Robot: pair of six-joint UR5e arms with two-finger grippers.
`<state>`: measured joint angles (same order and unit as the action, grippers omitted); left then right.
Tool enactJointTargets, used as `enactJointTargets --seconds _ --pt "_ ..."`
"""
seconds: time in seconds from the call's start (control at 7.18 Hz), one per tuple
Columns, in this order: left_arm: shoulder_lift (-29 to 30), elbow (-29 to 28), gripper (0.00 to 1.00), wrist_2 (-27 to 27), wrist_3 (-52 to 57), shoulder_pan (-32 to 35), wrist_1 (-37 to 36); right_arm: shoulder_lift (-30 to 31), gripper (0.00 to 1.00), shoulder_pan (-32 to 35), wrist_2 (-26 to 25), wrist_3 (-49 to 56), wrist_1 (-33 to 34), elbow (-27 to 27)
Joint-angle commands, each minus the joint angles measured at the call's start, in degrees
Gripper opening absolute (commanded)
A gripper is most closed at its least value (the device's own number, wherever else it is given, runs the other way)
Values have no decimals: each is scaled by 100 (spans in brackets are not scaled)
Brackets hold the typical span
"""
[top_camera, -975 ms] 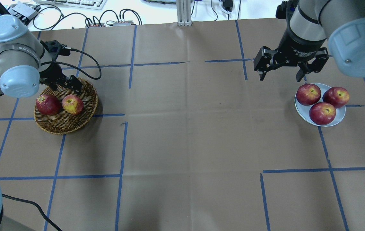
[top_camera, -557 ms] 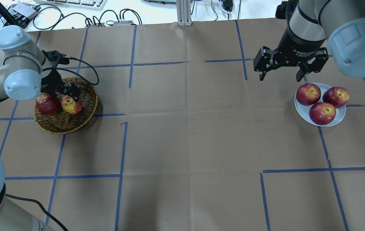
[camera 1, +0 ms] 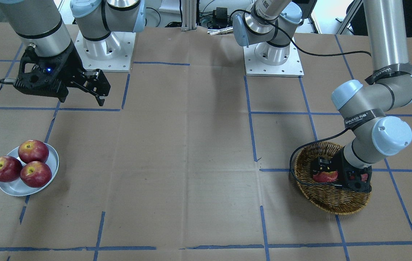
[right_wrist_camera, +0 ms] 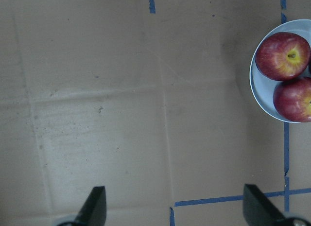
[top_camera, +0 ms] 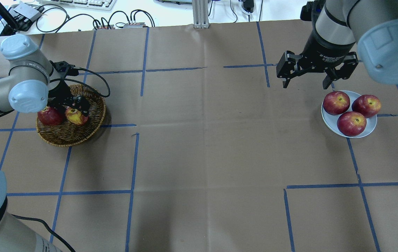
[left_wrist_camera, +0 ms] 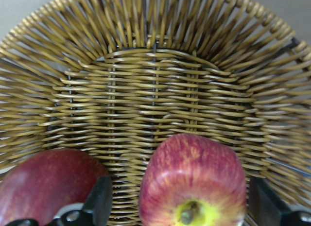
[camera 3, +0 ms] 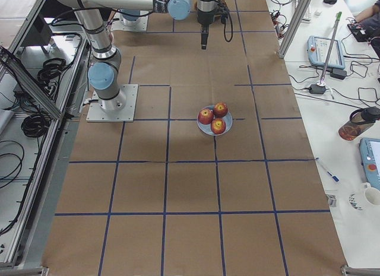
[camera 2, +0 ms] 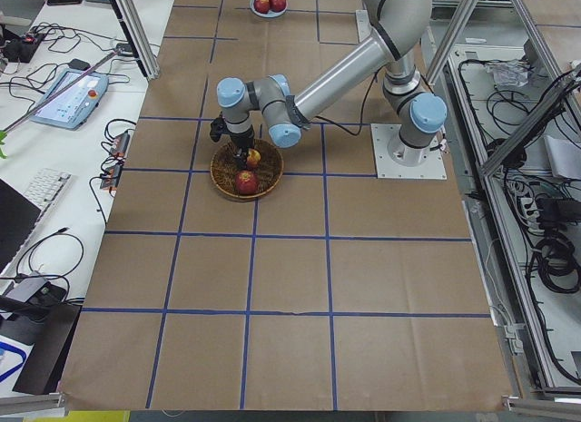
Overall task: Transfer apple from basket to plate
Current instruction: 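Lower the left gripper onto the red-yellow apple in the basket, then close the left gripper on the red-yellow apple and lift it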
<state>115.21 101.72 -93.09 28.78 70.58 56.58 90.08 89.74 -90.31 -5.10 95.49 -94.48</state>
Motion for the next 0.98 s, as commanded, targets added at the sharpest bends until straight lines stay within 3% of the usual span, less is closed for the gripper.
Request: enactJointTargets --seconds 0.0,0.28,0.56,0.84 --pt "10 23 56 18 -22 34 80 -8 100 0 -4 0 -4 0" --pt "-42 -11 44 19 -223 130 81 -8 100 -9 -4 0 -4 0" --pt "-358 -213 43 -16 -948 681 116 -8 100 0 -4 0 -4 -9" --pt "-561 -328 44 -43 -2344 1638 318 -8 100 0 5 0 -4 0"
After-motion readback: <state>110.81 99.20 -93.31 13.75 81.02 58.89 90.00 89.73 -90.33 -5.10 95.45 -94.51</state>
